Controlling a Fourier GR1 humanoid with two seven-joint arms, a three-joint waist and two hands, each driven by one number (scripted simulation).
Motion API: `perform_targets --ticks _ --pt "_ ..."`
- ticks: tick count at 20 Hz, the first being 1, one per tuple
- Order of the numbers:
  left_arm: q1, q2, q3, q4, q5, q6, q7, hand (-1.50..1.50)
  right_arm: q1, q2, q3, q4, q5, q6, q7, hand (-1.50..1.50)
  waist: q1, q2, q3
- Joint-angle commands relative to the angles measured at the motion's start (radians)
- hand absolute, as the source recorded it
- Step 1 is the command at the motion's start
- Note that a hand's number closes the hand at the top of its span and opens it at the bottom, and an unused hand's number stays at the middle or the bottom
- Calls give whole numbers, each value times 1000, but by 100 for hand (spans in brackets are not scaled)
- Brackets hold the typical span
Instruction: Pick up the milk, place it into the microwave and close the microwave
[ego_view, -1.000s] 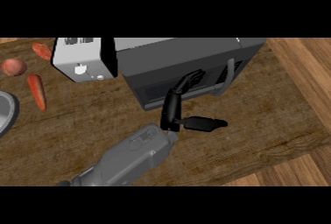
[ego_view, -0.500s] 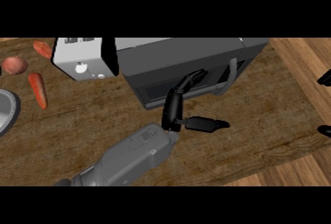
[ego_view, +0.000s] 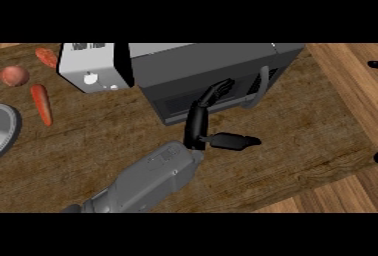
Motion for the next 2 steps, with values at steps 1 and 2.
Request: perform_targets --ticks 1,2 --pt "-60 0 45 77 35 8 12 -150 -29 -6 -4 41 -37 31 13 -150 -2 12 -2" --pt "-63 0 40 79 35 9 6 -150 -36 -16 -6 42 -45 41 16 -150 -10 10 -2"
